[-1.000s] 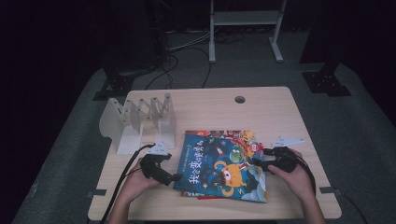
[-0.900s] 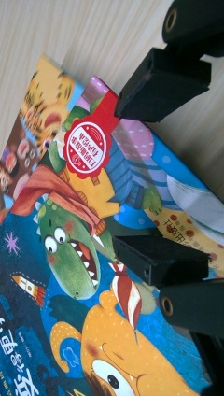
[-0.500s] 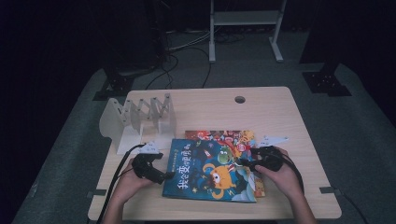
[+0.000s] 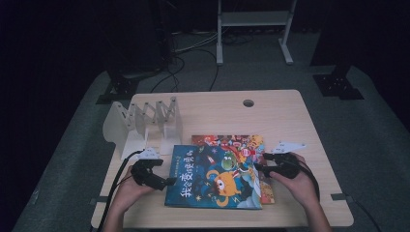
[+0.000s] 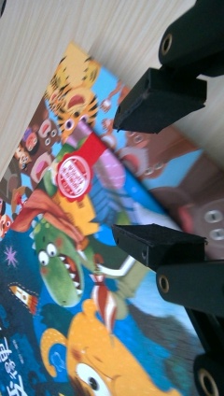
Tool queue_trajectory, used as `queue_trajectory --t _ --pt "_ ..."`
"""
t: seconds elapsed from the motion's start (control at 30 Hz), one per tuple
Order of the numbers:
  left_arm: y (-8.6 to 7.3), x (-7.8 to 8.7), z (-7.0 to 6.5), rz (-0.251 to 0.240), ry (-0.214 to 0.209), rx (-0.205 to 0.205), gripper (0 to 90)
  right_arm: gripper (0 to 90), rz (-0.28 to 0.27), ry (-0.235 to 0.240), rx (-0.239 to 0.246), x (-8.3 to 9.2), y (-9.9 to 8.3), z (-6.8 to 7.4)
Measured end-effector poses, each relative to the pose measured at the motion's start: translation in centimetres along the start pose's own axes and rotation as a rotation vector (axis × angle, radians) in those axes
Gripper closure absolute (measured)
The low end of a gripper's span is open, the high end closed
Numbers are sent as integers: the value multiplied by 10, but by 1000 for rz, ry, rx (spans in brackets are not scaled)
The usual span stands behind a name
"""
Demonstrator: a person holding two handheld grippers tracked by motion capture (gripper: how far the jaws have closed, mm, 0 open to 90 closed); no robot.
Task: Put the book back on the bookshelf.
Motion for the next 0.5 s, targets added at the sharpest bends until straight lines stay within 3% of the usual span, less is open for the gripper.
queue_trajectory --t 0.23,0.5 --pt "-3 2 2 -14 0 20 0 411 6 3 19 13 -16 0" --pt "-6 -1 3 -11 -12 31 0 411 25 50 56 5 -21 8"
Point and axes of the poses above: each handheld gripper's, and its own axes: x roughly backward along the jaws, y roughly out of its top, z roughly to its left, the point moved 1 cm from there along -x, roughly forward along the jaws, and after that the axes turned 2 degrees about z, right-handed, at the moved point
